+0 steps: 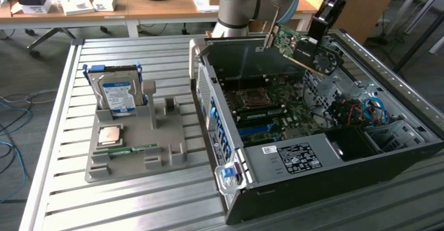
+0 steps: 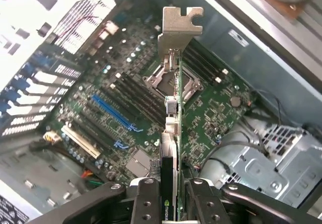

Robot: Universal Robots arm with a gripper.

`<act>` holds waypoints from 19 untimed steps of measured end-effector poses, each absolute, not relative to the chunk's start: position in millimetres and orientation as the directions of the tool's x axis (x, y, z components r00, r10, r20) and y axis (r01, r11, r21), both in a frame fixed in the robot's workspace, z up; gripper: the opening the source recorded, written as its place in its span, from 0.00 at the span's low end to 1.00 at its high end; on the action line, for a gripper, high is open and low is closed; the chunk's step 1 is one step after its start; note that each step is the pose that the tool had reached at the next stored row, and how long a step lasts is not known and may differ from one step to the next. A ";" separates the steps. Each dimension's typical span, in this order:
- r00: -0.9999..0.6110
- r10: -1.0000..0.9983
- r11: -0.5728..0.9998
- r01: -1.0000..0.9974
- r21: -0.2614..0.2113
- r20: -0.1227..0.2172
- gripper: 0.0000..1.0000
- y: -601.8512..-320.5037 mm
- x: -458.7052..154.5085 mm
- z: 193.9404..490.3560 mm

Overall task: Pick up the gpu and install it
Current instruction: 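Insert the gpu into the slot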

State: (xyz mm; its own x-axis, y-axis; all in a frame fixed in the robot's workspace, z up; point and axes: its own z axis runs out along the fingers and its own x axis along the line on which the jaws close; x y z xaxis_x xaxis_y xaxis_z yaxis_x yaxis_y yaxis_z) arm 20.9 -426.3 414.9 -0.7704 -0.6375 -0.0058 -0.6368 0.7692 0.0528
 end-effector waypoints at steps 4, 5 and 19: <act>-0.721 -0.692 0.720 -0.692 0.052 -0.005 0.26 -426.3 20.9 414.6; -0.709 -0.705 0.708 -0.705 0.052 -0.005 0.26 -426.3 20.9 414.6; -0.513 -0.859 0.512 -0.858 0.051 -0.004 0.26 -426.3 20.8 413.5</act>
